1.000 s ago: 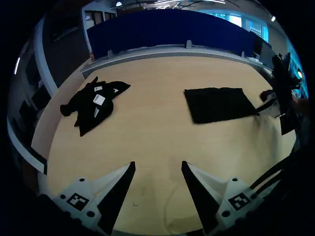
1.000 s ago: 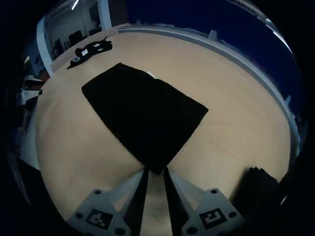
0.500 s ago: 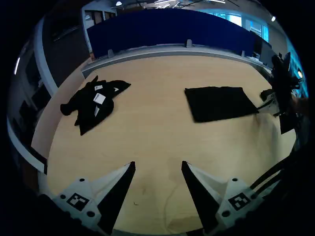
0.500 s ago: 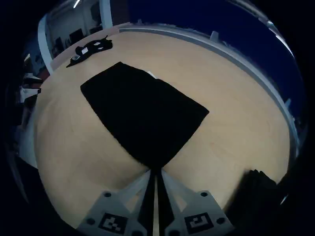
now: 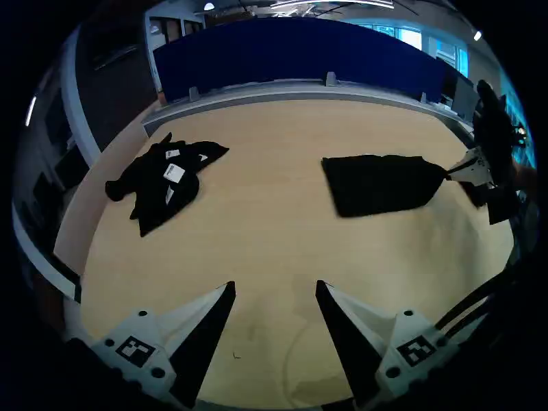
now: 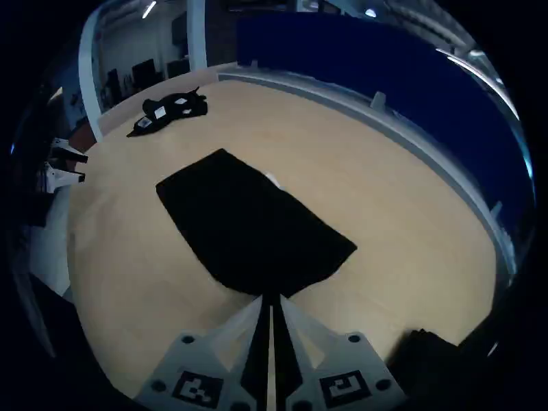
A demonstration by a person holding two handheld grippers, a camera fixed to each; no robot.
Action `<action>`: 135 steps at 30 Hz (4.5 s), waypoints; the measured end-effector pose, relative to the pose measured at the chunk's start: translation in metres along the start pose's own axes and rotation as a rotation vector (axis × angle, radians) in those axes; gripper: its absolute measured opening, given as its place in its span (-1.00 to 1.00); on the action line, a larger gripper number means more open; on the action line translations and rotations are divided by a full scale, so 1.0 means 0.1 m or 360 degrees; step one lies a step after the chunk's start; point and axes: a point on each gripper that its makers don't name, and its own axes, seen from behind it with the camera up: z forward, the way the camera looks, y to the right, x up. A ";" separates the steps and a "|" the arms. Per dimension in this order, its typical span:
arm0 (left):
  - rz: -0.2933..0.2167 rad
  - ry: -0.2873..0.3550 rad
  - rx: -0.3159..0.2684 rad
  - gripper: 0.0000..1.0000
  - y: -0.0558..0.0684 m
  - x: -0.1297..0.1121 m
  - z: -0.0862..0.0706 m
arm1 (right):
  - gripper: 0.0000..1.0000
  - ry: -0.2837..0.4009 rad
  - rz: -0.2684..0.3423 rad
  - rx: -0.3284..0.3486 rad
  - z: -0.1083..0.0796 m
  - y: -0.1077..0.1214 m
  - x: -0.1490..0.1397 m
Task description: Fold towel
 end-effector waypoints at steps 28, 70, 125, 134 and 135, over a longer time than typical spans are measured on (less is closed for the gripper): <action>-0.0090 0.0072 0.0021 0.73 -0.07 0.13 -0.13 | -0.96 0.0131 -0.0406 0.0182 0.29 -0.67 1.19; -0.0189 0.0115 0.0066 0.74 -0.06 0.13 -0.28 | 0.22 -0.0043 -0.0482 0.0423 1.09 -1.49 0.98; -0.0153 0.0114 0.0036 0.73 0.07 0.15 -0.23 | -0.91 -0.0132 -0.0206 0.0220 0.77 -1.01 0.18; -0.0142 0.0121 0.0024 0.73 0.11 0.19 -0.26 | -0.93 0.0000 -0.0238 0.0198 0.61 -0.97 0.58; -0.0141 0.0124 0.0023 0.73 0.11 0.20 -0.26 | -0.93 0.0022 -0.0242 0.0195 0.58 -0.96 0.65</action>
